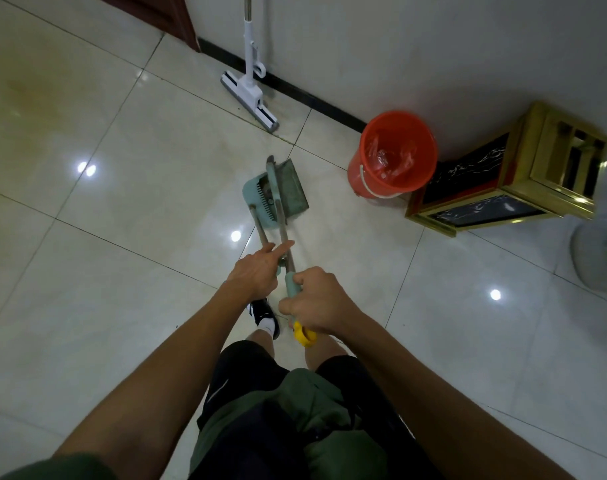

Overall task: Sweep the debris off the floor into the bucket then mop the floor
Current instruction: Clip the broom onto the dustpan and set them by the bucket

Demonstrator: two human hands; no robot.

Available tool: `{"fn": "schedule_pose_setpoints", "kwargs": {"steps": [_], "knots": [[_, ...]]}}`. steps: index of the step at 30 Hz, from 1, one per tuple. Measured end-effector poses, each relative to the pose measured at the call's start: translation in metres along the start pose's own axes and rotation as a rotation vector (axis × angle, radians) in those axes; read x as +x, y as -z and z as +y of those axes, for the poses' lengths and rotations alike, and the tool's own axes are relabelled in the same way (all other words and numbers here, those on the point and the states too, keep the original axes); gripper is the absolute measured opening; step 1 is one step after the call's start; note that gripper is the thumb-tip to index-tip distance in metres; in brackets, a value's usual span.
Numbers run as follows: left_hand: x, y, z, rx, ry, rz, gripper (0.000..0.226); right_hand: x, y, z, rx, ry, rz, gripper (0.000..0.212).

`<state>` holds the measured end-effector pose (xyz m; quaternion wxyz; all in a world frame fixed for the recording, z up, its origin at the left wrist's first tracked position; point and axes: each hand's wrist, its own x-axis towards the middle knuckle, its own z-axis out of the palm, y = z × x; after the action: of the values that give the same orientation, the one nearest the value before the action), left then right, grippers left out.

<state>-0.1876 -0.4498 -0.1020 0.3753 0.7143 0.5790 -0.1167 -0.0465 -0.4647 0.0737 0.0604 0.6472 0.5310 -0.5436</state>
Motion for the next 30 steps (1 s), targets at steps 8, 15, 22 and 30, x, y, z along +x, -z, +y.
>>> {"fn": "schedule_pose_setpoints", "kwargs": {"steps": [8, 15, 22, 30], "knots": [[0.008, -0.016, -0.002, -0.081, 0.033, -0.019, 0.079, -0.003, -0.001, 0.011, -0.045, 0.025, 0.0, 0.028], [0.009, -0.019, 0.002, -0.044, 0.018, -0.014, 0.072, -0.006, -0.001, 0.015, -0.054, 0.044, -0.001, 0.03], [0.008, -0.022, 0.004, -0.065, 0.016, -0.005, 0.068, -0.009, -0.002, 0.019, -0.022, 0.035, -0.01, 0.031], [0.004, -0.021, 0.009, -0.154, 0.049, 0.051, 0.057, -0.007, 0.0, 0.022, 0.002, 0.07, -0.004, 0.03]]}}
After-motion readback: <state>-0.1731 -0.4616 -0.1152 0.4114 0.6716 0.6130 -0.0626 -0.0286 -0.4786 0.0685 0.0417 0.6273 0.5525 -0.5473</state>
